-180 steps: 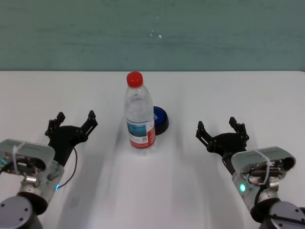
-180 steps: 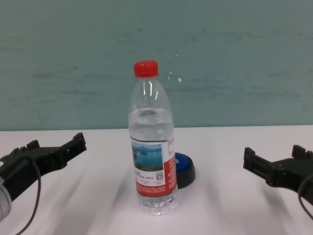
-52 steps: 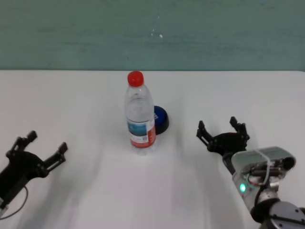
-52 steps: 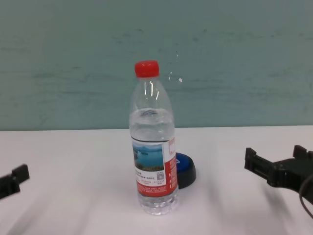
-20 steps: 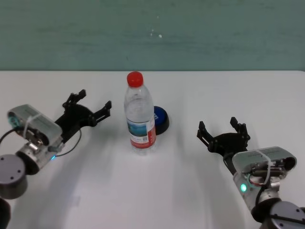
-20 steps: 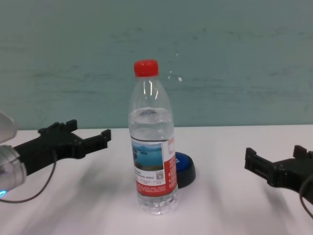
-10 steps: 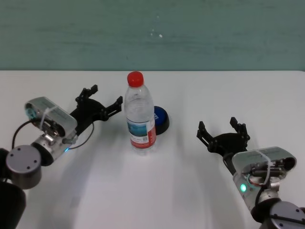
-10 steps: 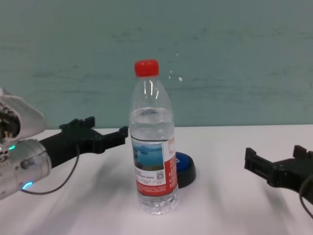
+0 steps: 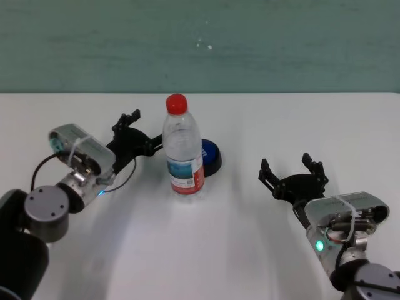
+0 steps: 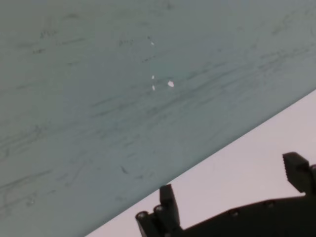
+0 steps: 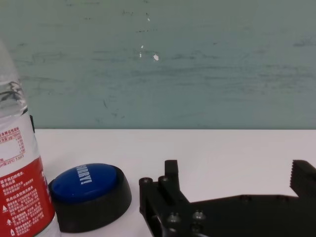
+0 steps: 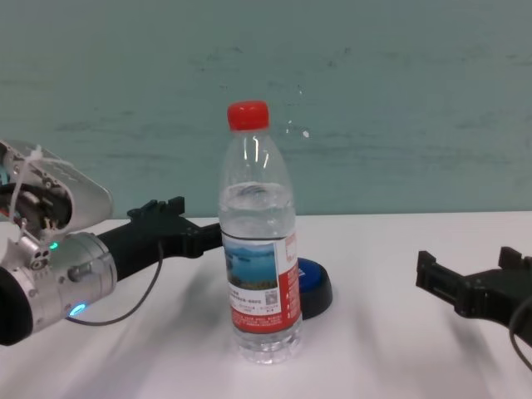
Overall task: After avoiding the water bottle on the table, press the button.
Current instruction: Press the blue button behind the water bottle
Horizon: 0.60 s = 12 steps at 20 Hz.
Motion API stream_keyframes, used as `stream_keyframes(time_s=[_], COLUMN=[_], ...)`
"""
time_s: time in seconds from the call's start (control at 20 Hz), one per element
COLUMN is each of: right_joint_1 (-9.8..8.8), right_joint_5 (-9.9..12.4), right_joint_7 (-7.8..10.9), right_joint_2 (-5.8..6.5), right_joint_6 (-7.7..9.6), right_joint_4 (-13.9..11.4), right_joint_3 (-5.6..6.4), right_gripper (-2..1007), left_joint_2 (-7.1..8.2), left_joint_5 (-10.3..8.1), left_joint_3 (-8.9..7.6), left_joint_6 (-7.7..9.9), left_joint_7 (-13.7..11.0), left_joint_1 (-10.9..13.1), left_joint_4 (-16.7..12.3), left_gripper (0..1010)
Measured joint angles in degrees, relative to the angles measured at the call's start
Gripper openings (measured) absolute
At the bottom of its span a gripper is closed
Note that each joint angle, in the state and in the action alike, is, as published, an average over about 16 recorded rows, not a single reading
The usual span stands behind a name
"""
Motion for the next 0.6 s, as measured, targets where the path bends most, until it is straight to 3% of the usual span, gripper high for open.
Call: stream_keyframes(time_s=[0.6], right_joint_1=[0.00], right_joint_5=[0.0], right_joint_7=[0.00], right_joint_2=[0.00], right_joint_6=[0.00], right_joint_4=[0.0], right_joint_3=[0.00], right_gripper=[1004], left_joint_2=[-0.58], left_joint_5=[1.21], left_joint_3=[0.21], left_joint_6=[-0.14], left_joint_7=[1.7], left_joint_1=[-0.4], left_joint_4=[0.7], left_gripper=[1000])
